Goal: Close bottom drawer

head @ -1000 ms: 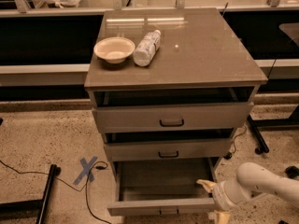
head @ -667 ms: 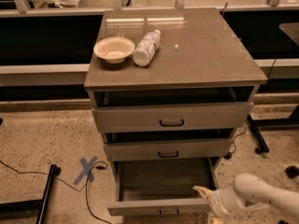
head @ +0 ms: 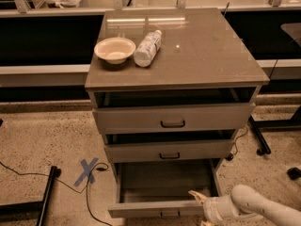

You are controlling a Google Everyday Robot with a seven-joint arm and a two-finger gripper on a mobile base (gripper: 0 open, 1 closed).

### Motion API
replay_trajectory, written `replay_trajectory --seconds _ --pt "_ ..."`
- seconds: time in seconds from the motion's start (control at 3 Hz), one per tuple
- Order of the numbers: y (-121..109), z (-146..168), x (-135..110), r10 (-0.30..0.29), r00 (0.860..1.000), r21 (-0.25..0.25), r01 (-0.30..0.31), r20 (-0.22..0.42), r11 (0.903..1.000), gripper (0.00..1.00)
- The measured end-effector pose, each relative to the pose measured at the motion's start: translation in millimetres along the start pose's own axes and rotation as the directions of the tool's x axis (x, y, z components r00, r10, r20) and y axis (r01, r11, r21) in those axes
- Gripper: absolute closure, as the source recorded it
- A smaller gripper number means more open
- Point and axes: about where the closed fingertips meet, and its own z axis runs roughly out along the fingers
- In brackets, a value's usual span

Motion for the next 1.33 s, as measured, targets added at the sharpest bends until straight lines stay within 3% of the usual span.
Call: replay_trajectory --seconds 0.67,1.0,1.33 --pt "-22 41 8 -0.047 0.998 -0.051 0.045 -0.045 0.9977 0.00" --pt "-37 62 30 -0.015 0.999 -0.060 0.013 -0.037 0.9981 0.10" --pt "-53 83 46 0.019 0.999 -0.053 -0.021 -0.046 0.9984 0.26"
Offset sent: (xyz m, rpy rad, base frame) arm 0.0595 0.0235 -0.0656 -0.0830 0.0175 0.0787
